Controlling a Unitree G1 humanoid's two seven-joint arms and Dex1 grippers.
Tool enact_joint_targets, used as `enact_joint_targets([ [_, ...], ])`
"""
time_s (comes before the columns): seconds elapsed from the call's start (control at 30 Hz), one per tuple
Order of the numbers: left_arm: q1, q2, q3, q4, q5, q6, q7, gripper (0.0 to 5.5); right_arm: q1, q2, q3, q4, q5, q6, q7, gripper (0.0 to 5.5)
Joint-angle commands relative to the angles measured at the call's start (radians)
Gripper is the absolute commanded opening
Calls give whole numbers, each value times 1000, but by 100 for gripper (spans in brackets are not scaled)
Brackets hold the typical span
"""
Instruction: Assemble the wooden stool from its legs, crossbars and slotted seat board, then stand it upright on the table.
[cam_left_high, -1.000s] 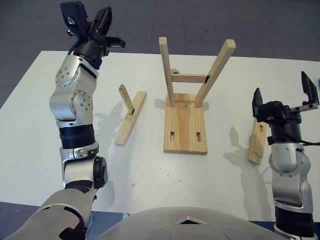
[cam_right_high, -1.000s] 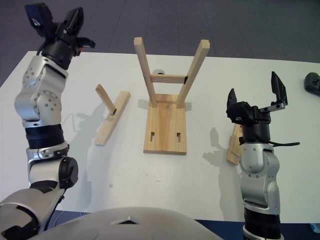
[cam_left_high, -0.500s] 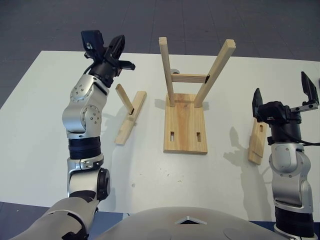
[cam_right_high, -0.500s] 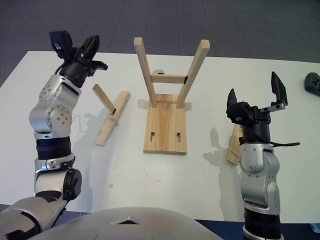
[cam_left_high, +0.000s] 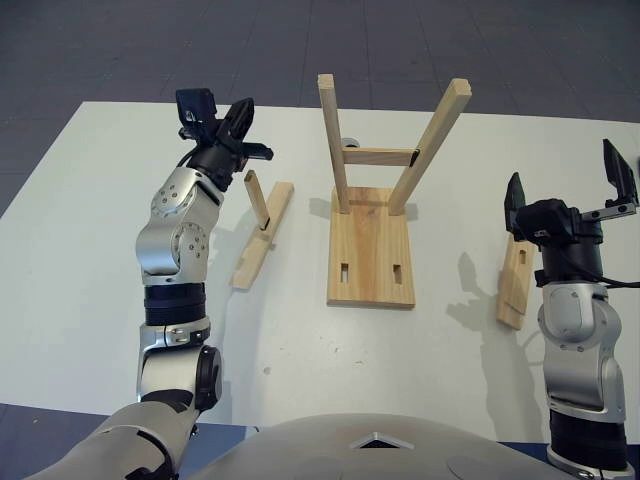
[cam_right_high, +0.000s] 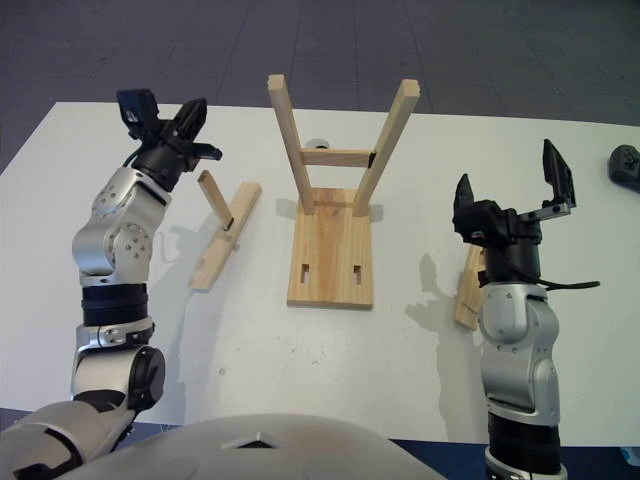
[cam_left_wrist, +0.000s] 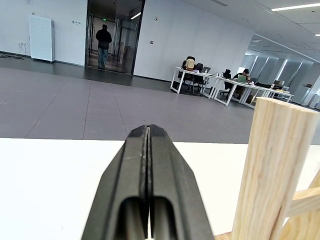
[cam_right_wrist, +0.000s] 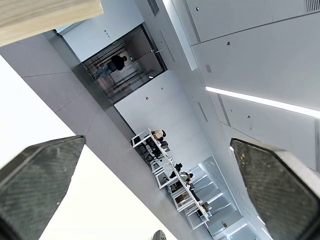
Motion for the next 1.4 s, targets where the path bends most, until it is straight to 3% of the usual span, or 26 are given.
enact_joint_targets([
  [0.03,-40,17,15,-27,16,-61,-8,4,-11,-13,0,8,2,-6,8,540],
  [0.37,-25,2,2,-24,13,-114,-19,4,-13,-15,0,10,4,-8,11,540],
  [0.57,145,34,-179,160,158,54,-25,4,-13,-17,1,10,8,-10,13,540],
  [1.03,15,4,-28,88,43,25,-14,4,2,-5,6,6,0,-6,4,540],
  [1.4,-74,17,1,-47,11,81,24,4,2,-5,8,10,-3,-5,-5,540],
])
